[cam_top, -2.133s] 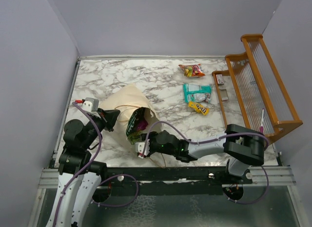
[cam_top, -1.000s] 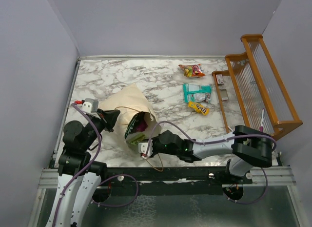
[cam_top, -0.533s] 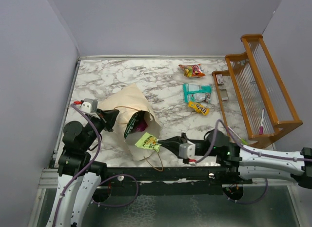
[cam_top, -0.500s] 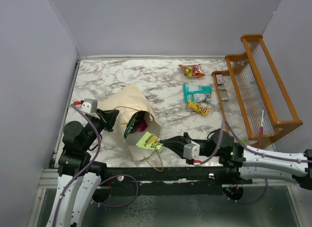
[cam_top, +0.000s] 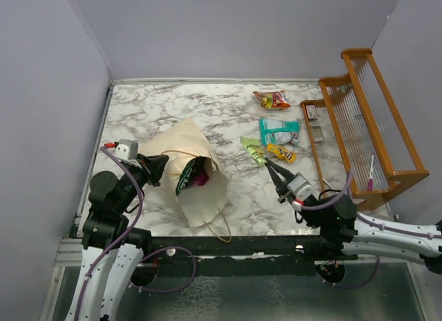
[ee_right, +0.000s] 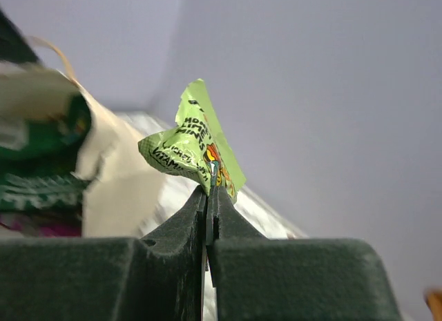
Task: Take the snacks out of the paper bag
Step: Place the snack at the center of the board.
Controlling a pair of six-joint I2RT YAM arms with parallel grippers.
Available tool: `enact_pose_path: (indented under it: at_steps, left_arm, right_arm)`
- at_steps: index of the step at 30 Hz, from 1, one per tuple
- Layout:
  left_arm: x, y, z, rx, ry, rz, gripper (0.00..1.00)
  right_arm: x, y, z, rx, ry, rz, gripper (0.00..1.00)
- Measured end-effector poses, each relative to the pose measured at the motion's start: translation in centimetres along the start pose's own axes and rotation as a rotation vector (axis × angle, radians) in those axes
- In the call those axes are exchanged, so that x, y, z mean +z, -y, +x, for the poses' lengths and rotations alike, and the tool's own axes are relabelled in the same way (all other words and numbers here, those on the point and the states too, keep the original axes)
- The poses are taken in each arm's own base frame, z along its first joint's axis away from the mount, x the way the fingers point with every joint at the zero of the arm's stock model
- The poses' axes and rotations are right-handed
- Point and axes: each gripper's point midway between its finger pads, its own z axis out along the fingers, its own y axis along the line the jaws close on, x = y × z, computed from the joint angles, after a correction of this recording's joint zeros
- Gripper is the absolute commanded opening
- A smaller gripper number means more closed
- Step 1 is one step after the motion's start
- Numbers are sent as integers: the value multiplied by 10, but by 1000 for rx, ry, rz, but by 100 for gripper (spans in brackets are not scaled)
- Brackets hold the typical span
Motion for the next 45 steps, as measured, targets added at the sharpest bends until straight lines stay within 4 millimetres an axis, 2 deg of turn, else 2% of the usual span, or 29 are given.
enact_pose_path:
  at_steps: [2, 3, 5, 7, 8, 9, 10, 13, 15, 17, 18, 20, 23, 31, 40, 42, 45]
  left_arm:
    - [0, 0, 0, 0, 0, 0, 0]
    - [0, 0, 0, 0, 0, 0, 0]
    - [0, 0, 0, 0, 0, 0, 0]
    - [0, 0, 0, 0, 0, 0, 0]
    - [0, 0, 0, 0, 0, 0, 0]
    - [0, 0, 0, -1, -1, 0, 0]
    - [0, 0, 0, 0, 0, 0, 0]
    - [0, 0, 0, 0, 1, 1, 0]
    - [0, 0, 0, 0, 0, 1, 0]
    - [0, 0, 0, 0, 2, 0, 0]
    - [-1, 0, -1, 1, 4, 0, 0]
    - [-1, 0, -1, 1, 5, 0, 0]
    - [-1, 0, -1, 1, 6, 0, 0]
    - [-2, 1, -3, 4, 14, 2, 0]
    - [-3, 2, -3, 5, 16, 3, 0]
    - [-3, 2, -3, 5, 16, 3, 0]
    - [-3, 2, -3, 5, 16, 3, 0]
  right_arm:
    - [0, 5, 29, -24, -119, 76, 1]
    - [-1, 9, 53, -48, -214, 127, 1]
    - [-4, 16, 84, -63, -337, 197, 1]
    - [-10, 28, 126, -47, -502, 269, 1]
    - [-21, 27, 160, 57, -642, 313, 1]
    - [-21, 27, 160, 57, -642, 313, 1]
    - [-18, 58, 181, 105, -737, 439, 1]
    - [-9, 75, 205, 271, -839, 567, 1]
    - [-10, 68, 222, 346, -902, 608, 1]
    - [-21, 53, 244, 407, -1002, 643, 1]
    - [-35, 43, 260, 427, -1078, 673, 1]
    - [-61, 31, 278, 435, -1191, 716, 1]
    - [-93, 32, 285, 454, -1274, 821, 1]
    - [-141, 66, 288, 525, -1281, 1055, 1]
    - [-142, 61, 292, 561, -1300, 1045, 7]
    - [-141, 58, 294, 576, -1301, 1033, 13]
    - [-138, 52, 295, 606, -1300, 1011, 28]
